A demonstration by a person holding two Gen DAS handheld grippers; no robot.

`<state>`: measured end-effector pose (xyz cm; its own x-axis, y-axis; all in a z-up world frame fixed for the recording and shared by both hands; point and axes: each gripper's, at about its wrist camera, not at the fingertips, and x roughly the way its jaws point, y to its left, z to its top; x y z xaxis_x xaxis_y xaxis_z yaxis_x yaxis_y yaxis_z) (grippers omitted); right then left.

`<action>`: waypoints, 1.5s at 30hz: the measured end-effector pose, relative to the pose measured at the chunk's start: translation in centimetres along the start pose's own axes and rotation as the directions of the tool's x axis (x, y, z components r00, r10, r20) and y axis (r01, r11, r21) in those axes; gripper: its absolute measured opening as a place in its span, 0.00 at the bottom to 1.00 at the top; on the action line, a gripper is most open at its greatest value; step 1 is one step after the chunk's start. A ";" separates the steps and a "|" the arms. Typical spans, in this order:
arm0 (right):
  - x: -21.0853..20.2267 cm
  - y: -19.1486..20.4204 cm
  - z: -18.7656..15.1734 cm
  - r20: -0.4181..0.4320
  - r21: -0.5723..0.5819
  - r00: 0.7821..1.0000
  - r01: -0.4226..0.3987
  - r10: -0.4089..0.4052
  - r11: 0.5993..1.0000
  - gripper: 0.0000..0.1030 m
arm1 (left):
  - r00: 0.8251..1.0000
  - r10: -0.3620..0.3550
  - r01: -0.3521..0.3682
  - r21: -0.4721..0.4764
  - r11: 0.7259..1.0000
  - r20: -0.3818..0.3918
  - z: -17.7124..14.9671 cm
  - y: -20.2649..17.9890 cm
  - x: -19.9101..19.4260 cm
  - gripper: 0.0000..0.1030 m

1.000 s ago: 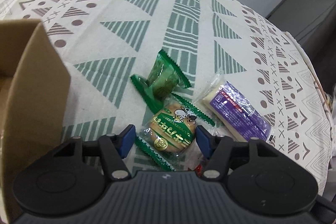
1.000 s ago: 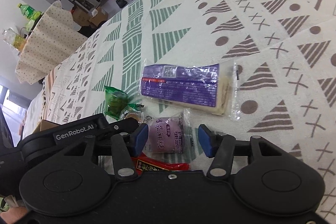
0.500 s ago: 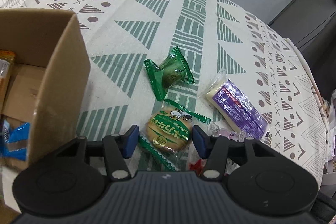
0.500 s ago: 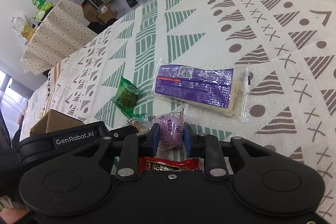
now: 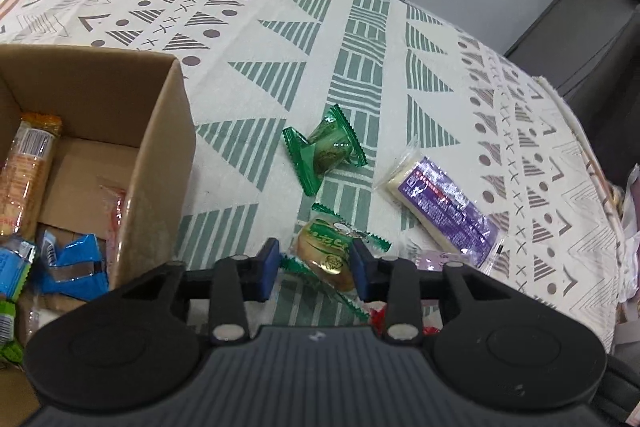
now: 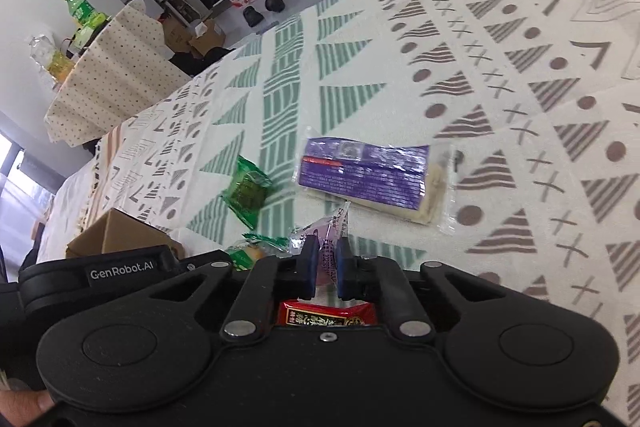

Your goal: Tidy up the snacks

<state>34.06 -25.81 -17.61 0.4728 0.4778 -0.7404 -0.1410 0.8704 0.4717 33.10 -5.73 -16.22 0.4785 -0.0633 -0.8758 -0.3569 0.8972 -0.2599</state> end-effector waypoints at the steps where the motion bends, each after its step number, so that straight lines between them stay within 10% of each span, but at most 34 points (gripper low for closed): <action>1: -0.1 -0.1 -0.1 -0.001 0.004 1.000 0.010 -0.010 1.000 0.09 | 1.000 0.009 -0.009 0.009 1.000 -0.003 0.0 -0.1 0.1 0.39; 6: -0.6 -0.8 0.0 0.015 0.023 0.999 0.045 -0.046 0.999 0.08 | 1.000 0.020 -0.019 0.046 0.999 -0.004 -0.3 -0.7 0.7 0.67; 15: 0.5 -1.6 0.2 -0.010 0.041 0.997 0.080 -0.079 0.996 0.08 | 0.998 0.048 -0.046 0.098 0.994 -0.026 -0.5 -1.3 3.4 0.71; 23: 1.7 -1.3 0.3 -0.028 0.028 0.996 0.086 -0.085 0.996 0.51 | 0.998 0.054 -0.052 0.128 0.990 -0.015 -0.6 -1.5 4.4 0.67; 27: 2.6 -0.7 0.2 -0.054 0.004 0.995 0.089 -0.089 0.996 0.52 | 0.998 0.059 -0.057 0.118 0.991 -0.017 -0.5 -1.1 4.2 0.46; 45: 0.5 1.1 0.5 0.003 -0.039 1.000 0.030 -0.030 0.999 0.31 | 0.998 0.014 -0.019 0.080 0.997 0.061 0.5 -0.9 -1.3 0.46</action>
<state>34.56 -24.64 -17.24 0.4798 0.4508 -0.7527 -0.1606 0.8886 0.4297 33.22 -6.24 -14.61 0.5214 -0.0237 -0.8530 -0.3007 0.9304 -0.2096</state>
